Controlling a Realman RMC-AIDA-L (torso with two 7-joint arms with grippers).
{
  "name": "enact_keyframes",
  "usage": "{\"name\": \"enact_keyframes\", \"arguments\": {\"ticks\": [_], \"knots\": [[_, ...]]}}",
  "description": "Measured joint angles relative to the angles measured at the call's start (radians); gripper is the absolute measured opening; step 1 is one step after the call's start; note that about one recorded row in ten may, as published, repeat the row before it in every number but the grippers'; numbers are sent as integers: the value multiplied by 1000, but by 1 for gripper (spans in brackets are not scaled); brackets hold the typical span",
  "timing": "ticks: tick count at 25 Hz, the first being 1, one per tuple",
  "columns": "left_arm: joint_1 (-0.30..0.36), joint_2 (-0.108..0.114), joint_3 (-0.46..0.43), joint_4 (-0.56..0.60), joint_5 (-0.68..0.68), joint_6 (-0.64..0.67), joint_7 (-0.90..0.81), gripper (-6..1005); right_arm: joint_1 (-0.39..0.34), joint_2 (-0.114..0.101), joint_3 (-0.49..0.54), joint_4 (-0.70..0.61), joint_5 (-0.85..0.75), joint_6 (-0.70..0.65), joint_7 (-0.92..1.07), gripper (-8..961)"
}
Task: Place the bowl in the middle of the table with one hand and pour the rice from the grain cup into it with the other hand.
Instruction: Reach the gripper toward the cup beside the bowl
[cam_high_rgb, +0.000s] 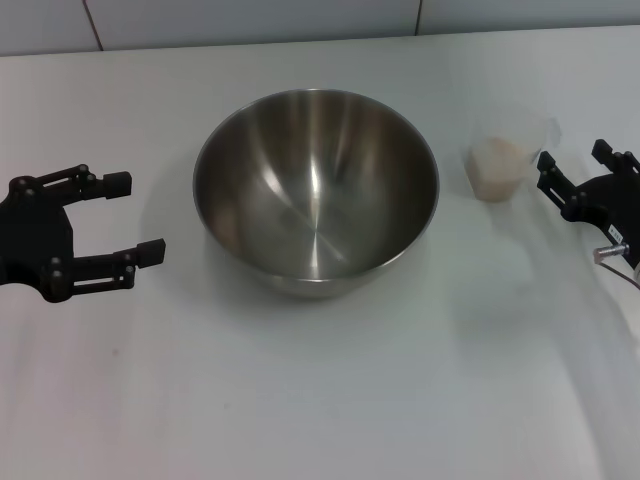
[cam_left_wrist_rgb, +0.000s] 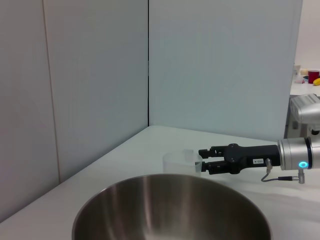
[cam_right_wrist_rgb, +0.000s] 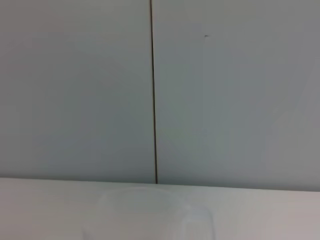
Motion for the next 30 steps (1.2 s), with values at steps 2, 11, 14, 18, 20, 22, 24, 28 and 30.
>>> {"name": "enact_keyframes", "arguments": {"ticks": [2,11,14,18,20,22,24,28,30], "knots": [[-1,0,0,1,0,0,0,828,2,0,5,-1,0,0,0,606],[-10,-1,-3,0,0,-3,0,828,9,-3,25,-4,0,0,-19,602],[-11,-1,-5,0,0,-3,0,828,10,-3,44,1,0,0,-43,601],[-11,-2,-7,0,0,-3,0,828,17,-2,48,3,0,0,-50,600],[-12,-2,-7,0,0,-3,0,828,22,-2,48,2,0,1,-50,599],[-13,-2,-8,0,0,-3,1,828,26,-2,48,1,0,1,-50,599],[-14,-2,-9,0,0,-3,1,828,27,-1,48,1,0,0,-50,598],[-16,-2,-9,0,0,-4,2,828,28,-1,48,2,0,0,-50,596],[-20,-1,-10,0,0,-6,3,828,30,-1,48,1,0,3,-50,596]]}}
